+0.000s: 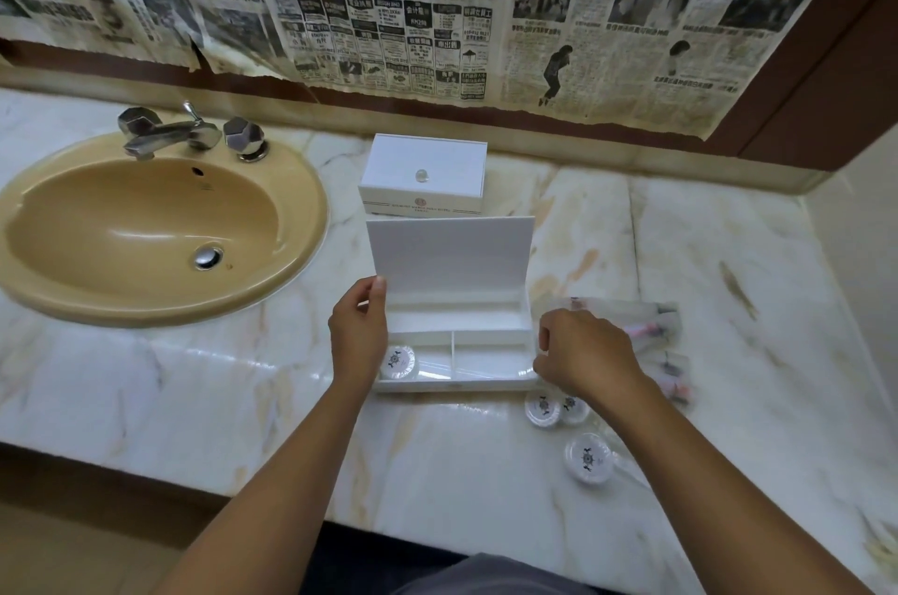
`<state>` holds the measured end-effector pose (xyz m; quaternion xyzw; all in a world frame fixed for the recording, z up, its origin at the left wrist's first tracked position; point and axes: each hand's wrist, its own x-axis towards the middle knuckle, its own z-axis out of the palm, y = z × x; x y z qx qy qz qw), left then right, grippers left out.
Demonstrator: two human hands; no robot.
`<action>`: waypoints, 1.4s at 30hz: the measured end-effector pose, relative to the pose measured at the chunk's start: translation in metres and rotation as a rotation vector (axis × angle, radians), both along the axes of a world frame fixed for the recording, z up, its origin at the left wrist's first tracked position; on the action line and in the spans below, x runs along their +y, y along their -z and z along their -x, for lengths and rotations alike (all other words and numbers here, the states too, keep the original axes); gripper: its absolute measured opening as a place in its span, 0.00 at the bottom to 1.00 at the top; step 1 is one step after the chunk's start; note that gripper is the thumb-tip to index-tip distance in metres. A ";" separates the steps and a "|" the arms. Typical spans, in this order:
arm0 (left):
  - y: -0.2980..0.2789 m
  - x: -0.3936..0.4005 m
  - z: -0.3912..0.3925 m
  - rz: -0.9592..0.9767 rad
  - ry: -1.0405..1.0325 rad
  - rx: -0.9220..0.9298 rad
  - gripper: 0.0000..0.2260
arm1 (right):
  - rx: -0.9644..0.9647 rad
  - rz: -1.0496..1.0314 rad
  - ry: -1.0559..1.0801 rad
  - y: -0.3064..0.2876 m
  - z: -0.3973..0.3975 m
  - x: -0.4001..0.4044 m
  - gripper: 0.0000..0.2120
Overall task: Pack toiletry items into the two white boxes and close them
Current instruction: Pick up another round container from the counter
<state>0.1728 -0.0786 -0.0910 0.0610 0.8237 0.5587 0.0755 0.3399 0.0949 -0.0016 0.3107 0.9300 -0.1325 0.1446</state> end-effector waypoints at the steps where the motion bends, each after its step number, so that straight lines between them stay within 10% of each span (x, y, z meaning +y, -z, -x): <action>1: 0.000 0.000 0.000 0.003 0.002 -0.001 0.13 | -0.022 0.006 -0.002 0.002 -0.003 -0.001 0.08; 27: 0.001 0.000 0.000 0.016 0.006 0.001 0.13 | 0.043 0.006 0.024 -0.023 -0.020 0.001 0.11; 42: -0.004 0.002 -0.003 -0.001 -0.007 -0.017 0.11 | 0.088 0.087 -0.342 0.000 0.086 -0.094 0.15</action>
